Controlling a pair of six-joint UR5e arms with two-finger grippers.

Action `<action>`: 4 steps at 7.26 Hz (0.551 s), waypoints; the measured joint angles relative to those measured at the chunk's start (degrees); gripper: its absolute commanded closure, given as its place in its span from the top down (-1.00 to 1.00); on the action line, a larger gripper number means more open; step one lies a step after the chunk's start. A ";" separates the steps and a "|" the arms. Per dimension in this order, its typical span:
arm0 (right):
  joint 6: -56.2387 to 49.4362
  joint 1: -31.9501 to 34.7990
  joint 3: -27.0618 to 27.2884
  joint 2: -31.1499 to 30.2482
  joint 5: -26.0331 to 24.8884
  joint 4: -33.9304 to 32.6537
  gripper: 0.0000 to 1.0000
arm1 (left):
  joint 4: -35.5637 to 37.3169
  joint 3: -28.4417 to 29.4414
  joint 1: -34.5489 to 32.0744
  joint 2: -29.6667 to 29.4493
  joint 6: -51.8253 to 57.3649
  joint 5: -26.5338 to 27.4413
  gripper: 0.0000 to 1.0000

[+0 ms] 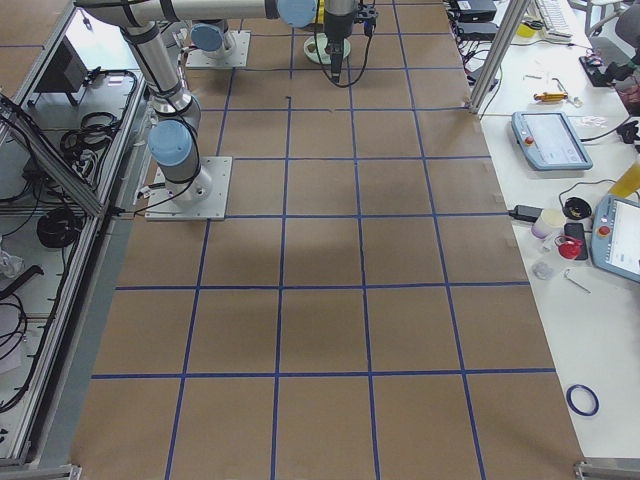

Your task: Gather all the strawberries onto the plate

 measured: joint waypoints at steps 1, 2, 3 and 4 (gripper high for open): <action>-0.01 -0.01 -0.03 0.01 0.02 -0.07 1.00 | -1.44 3.17 -0.42 1.80 -0.08 -0.95 1.00; -0.01 0.00 -0.04 0.00 0.05 -0.16 1.00 | -5.55 8.12 -1.20 3.65 0.26 -1.55 1.00; 0.01 0.02 -0.01 -0.06 0.07 -0.27 1.00 | -11.14 13.78 -2.24 5.44 0.50 -1.96 1.00; 0.01 0.01 0.08 -0.20 0.05 -0.40 1.00 | -16.62 19.01 -3.80 7.11 0.46 -2.28 1.00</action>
